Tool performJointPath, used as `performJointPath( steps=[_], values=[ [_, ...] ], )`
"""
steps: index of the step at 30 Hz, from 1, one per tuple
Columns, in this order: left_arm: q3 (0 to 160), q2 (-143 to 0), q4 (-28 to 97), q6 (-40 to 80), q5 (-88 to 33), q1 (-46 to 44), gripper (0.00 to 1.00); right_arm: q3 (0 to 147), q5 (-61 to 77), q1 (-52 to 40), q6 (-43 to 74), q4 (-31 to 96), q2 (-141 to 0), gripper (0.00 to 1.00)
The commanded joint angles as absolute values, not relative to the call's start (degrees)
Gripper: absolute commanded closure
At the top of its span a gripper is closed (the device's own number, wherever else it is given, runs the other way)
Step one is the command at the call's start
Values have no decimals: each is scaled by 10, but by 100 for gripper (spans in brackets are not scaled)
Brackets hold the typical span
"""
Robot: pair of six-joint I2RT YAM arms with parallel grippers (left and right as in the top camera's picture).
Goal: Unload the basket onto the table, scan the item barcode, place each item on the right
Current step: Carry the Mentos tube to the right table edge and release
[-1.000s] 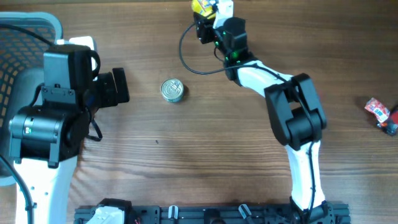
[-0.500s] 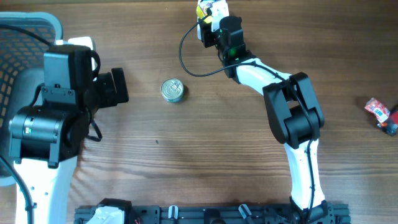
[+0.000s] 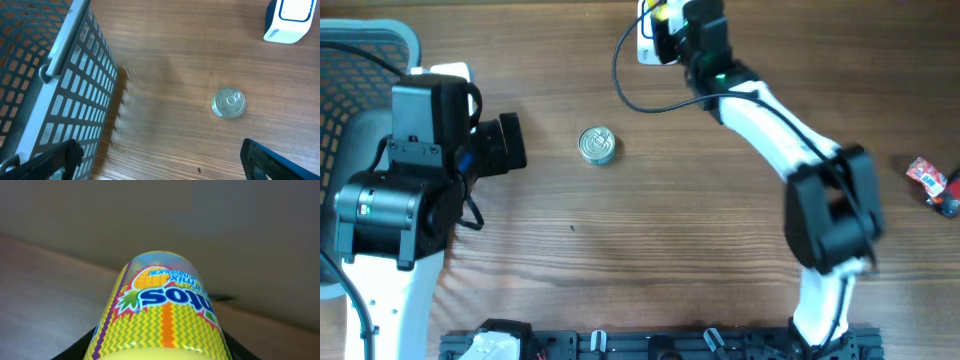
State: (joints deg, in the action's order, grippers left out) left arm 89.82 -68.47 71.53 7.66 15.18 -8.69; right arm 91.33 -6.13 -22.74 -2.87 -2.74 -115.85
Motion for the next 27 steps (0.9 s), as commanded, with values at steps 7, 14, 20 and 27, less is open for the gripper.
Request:
performJointPath(
  steps=[7, 14, 20, 27],
  values=[
    [899, -682, 712, 82, 154, -88, 0, 928, -238, -147, 140, 406, -940, 52],
    [899, -684, 676, 82, 44, -88, 0, 914, -235, 6, 180, 571, -954, 50],
    [899, -700, 673, 82, -18, -88, 0, 914, -101, 162, 180, 556, -1021, 49],
    [899, -745, 661, 81, -30, -117, 0, 914, -51, 250, 181, 498, -1211, 44]
  ],
)
